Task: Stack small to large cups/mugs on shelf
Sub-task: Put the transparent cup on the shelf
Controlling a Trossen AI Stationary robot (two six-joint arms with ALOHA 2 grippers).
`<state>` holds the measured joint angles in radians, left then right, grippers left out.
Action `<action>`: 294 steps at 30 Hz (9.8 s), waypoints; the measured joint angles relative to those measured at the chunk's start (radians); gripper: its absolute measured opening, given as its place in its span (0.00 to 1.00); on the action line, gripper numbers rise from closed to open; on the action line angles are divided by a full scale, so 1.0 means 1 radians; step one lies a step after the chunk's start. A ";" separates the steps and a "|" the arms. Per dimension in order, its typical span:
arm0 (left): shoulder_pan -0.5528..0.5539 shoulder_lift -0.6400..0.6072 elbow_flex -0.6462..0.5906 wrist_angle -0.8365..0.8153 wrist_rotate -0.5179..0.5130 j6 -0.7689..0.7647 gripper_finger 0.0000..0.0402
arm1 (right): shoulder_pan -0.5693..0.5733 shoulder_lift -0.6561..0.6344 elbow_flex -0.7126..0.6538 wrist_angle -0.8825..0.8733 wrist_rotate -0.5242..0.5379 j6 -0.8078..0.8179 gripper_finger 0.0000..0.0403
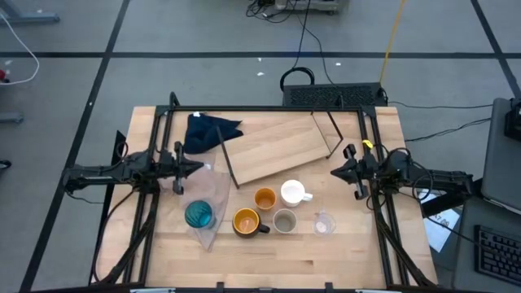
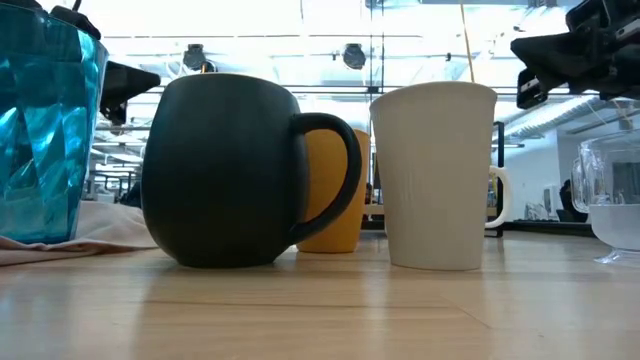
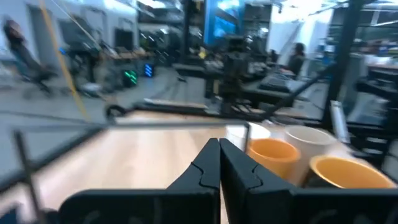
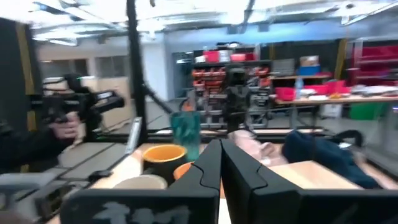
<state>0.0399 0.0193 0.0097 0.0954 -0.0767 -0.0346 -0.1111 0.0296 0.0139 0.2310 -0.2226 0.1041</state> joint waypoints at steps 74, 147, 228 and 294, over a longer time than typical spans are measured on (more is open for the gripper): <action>0.066 0.727 0.654 0.117 -0.109 0.235 0.05 | -0.065 0.570 0.575 -0.176 0.226 -0.182 0.63; 0.065 0.727 0.653 0.116 -0.188 0.205 0.05 | 0.705 1.183 1.088 -1.349 0.227 0.912 0.53; 0.065 0.727 0.653 0.081 -0.187 0.213 0.05 | 0.569 1.207 0.775 -0.892 0.120 0.698 0.01; 0.065 0.727 0.653 0.080 -0.188 0.182 0.05 | 0.366 0.698 0.776 -0.414 0.725 -0.156 0.00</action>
<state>0.1053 0.7462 0.6632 0.1753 -0.2642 0.1471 0.2546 0.7280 0.7902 -0.1828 0.5023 -0.0519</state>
